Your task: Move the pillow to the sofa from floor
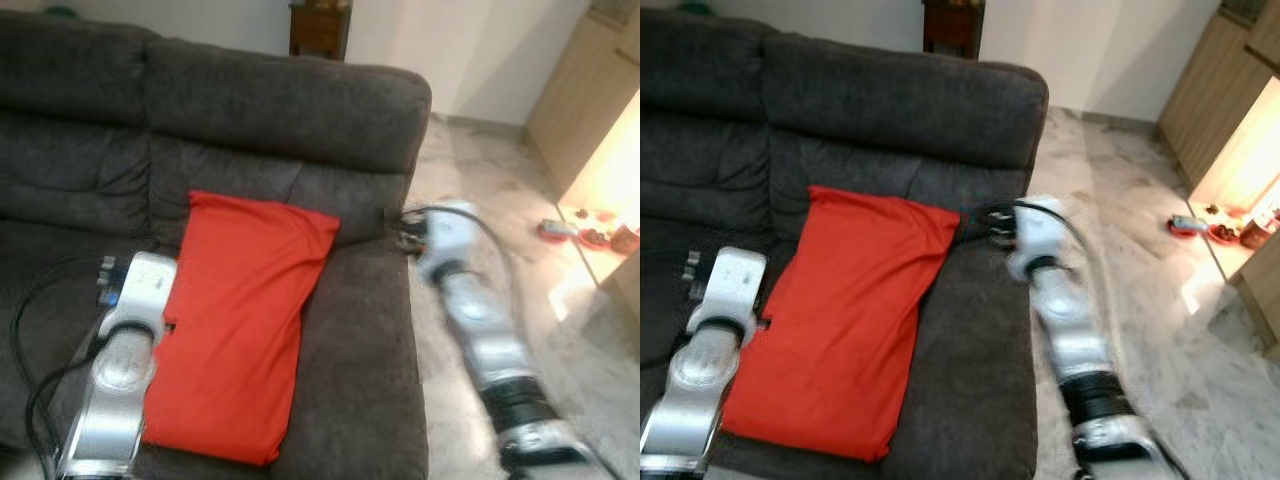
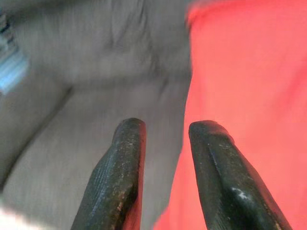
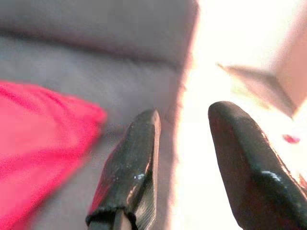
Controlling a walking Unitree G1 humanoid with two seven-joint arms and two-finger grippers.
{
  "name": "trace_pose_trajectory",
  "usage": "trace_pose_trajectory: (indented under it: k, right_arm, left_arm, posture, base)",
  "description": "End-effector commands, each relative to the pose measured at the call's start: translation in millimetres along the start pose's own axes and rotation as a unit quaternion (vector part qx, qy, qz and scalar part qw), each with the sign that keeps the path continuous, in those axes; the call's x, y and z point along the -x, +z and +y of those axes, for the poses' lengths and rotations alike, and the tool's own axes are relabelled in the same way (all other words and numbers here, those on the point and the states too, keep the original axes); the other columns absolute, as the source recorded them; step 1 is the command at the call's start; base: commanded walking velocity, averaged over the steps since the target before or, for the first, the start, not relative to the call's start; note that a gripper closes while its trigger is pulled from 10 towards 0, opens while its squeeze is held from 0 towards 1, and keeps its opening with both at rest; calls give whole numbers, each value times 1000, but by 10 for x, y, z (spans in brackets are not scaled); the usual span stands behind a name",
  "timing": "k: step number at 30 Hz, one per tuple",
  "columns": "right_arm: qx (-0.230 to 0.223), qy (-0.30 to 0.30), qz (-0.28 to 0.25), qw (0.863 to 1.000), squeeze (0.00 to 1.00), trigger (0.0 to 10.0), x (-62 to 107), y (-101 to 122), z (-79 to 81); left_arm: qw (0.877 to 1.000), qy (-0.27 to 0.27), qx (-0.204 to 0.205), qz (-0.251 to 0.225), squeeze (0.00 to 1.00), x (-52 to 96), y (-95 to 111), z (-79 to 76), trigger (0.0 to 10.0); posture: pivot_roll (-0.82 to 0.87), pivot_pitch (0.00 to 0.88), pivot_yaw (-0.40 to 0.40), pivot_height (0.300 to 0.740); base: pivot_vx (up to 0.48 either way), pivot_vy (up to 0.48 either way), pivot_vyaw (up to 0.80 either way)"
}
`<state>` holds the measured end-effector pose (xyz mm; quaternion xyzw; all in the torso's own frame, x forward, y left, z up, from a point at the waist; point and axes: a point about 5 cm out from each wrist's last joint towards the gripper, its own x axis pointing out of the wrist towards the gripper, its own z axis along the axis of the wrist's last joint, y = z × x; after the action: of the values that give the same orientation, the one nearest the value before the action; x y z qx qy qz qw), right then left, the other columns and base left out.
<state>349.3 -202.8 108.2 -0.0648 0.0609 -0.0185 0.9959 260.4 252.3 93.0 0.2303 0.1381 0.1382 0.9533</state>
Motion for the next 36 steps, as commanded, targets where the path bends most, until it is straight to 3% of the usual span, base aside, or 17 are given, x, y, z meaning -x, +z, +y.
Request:
trace_pose_trajectory:
  k: [1, 4, 5, 6, 7, 8, 9, 12, 16, 17, 19, 21, 24, 29, 36]
  right_arm:
    - [23, -33, 61, 997, 0, 10000, 83, -327, -182]
    - [53, -67, 128, 988, 0, 10000, 234, -651, -398]
    - [53, -67, 128, 988, 0, 10000, 234, -651, -398]
    - [62, -77, 165, 981, 0, 10000, 332, -818, -479]
    - [78, -94, 209, 970, 0, 10000, 461, -1000, -577]
    - [92, -120, 271, 951, 0, 10000, 679, -1255, -717]
    - [92, -120, 271, 951, 0, 10000, 679, -1255, -717]
    - [91, -157, 353, 918, 0, 10000, 1035, -1583, -867]
    - [96, -166, 424, 885, 0, 10000, 1384, -1854, -911]
    - [102, -167, 456, 868, 0, 10000, 1556, -1969, -913]
    - [100, -167, 471, 860, 0, 10000, 1648, -2029, -902]
    - [87, -156, 514, 839, 0, 10000, 1886, -2186, -822]
    - [70, -150, 524, 836, 0, 10000, 1937, -2234, -744]
    - [43, -126, 524, 841, 0, 10000, 1918, -2269, -576]
    - [32, -113, 521, 846, 0, 10000, 1857, -2267, -453]
  left_arm:
    - [999, 4, 24, 27, 0, 14, -218, -27, 10000]
    - [997, 14, 40, 63, 0, 77, -486, -19, 10000]
    - [997, 14, 40, 63, 0, 77, -486, -19, 10000]
    - [996, 16, 39, 80, 0, 117, -605, -20, 10000]
    - [994, 17, 45, 96, 0, 166, -726, -28, 10000]
    - [991, 16, 46, 123, 0, 242, -920, -59, 10000]
    - [991, 16, 46, 123, 0, 242, -920, -59, 10000]
    - [984, 4, 45, 173, 0, 371, -1233, -168, 10000]
    - [974, -16, 52, 220, 0, 528, -1491, -314, 10000]
    - [971, -21, 56, 231, 0, 595, -1572, -365, 10000]
    - [969, -22, 63, 238, 0, 627, -1609, -389, 10000]
    - [964, -29, 75, 255, 0, 705, -1712, -456, 10000]
    - [960, -36, 78, 266, 0, 741, -1760, -493, 10000]
    - [952, -43, 82, 292, 0, 816, -1859, -529, 10000]
    - [947, -52, 93, 304, 0, 804, -1905, -529, 10000]
  posture:
    - [135, 0, -93, 740]
    - [137, 0, -92, 740]
    - [137, 0, -92, 740]
    - [139, 0, -94, 740]
    - [141, 0, -94, 740]
    - [150, 0, -98, 740]
    - [150, 0, -98, 740]
    - [148, 0, -94, 740]
    - [143, 0, -90, 740]
    - [141, 0, -89, 740]
    - [142, 0, -88, 740]
    - [149, 0, -88, 740]
    - [153, 0, -86, 740]
    - [137, 0, -75, 740]
    - [142, 0, -81, 740]
  base:
    - [0, 0, 0]
    - [0, 0, 0]
    - [0, 0, 0]
    - [0, 0, 0]
    - [0, 0, 0]
    - [0, 0, 0]
    - [0, 0, 0]
    - [0, 0, 0]
    - [0, 0, 0]
    - [0, 0, 0]
    - [0, 0, 0]
    - [0, 0, 0]
    - [0, 0, 0]
    - [0, 0, 0]
    - [0, 0, 0]
